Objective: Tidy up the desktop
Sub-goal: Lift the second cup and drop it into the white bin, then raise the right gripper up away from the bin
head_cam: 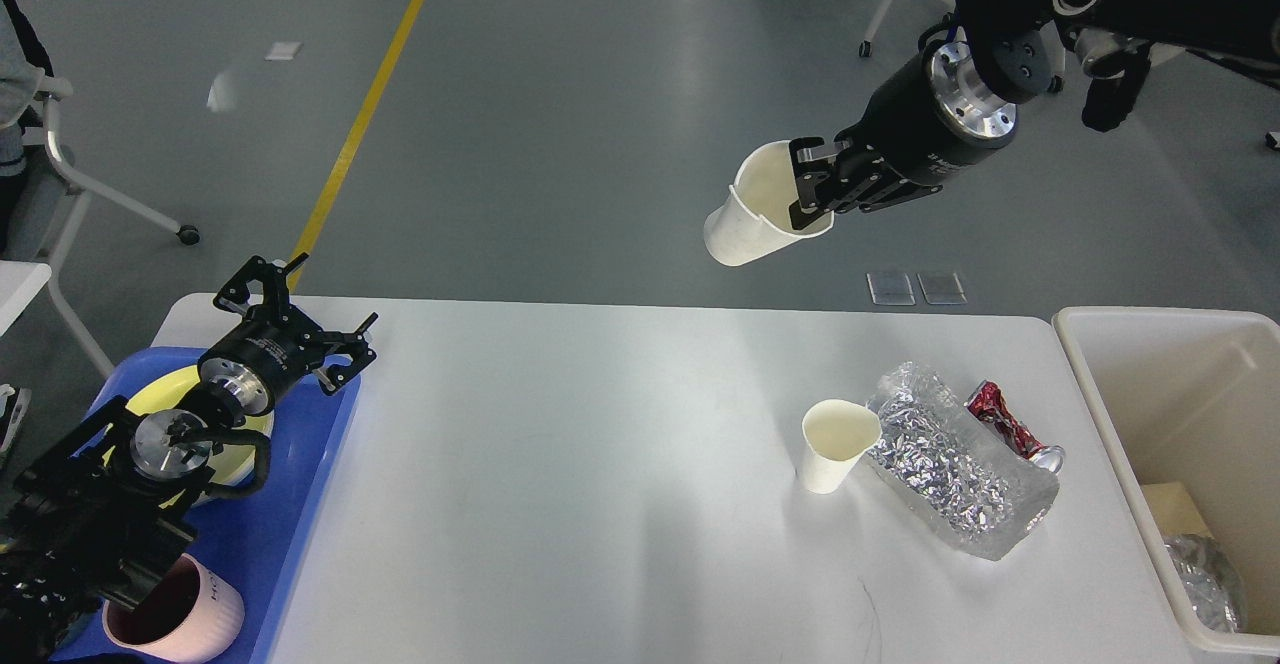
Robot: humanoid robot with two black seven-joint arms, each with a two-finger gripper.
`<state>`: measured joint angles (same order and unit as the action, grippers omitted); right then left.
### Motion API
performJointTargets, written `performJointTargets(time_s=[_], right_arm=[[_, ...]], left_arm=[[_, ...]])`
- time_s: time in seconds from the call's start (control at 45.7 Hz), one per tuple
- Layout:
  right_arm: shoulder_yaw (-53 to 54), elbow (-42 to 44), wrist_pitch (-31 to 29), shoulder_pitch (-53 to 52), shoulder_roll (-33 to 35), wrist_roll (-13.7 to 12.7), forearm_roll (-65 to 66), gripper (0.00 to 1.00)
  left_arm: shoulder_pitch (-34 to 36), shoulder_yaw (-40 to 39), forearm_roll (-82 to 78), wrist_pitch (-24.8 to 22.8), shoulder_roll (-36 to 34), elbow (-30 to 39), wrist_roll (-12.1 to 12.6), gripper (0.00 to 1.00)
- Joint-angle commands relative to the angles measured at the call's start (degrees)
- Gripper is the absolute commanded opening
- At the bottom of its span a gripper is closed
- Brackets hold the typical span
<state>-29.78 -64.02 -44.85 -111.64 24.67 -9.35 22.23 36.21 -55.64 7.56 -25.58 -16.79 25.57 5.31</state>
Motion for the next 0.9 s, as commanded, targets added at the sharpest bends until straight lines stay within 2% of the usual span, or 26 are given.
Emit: performJointTargets(time_s=[0.0, 0.197, 0.306, 0.438, 0.766, 0.788, 0.875], right_arm=[[-3.6, 2.5, 1.1, 1.8, -0.2, -0.1, 1.0, 0.0], [-6.2, 18.5, 2.8, 13.9, 3.5, 0.1, 1.2, 0.0], [-6.3, 23.1, 3.5, 20.3, 7.8, 0.0, 1.2, 0.0], [-6.2, 28.4, 6.9, 28.3, 12.3, 0.0, 1.2, 0.0], [-4.8, 49.6, 25.4, 53.1, 12.2, 0.5, -1.6, 0.0], [-4.6, 51.6, 28.1, 56.4, 10.9, 0.4, -4.4, 0.0], [-5.3, 55.6, 31.6, 62.3, 7.9, 0.5, -9.8, 0.0]], left_arm=[[0.0, 0.0, 0.0, 0.0, 0.0, 0.0, 0.0, 1.0], [0.0, 0.0, 0.0, 0.0, 0.0, 0.0, 0.0, 1.0], [0.0, 0.0, 0.0, 0.0, 0.0, 0.0, 0.0, 1.0], [0.0, 0.0, 0.0, 0.0, 0.0, 0.0, 0.1, 1.0], [0.0, 0.0, 0.0, 0.0, 0.0, 0.0, 0.1, 1.0], [0.0, 0.0, 0.0, 0.0, 0.0, 0.0, 0.0, 1.0], [0.0, 0.0, 0.0, 0.0, 0.0, 0.0, 0.0, 1.0]])
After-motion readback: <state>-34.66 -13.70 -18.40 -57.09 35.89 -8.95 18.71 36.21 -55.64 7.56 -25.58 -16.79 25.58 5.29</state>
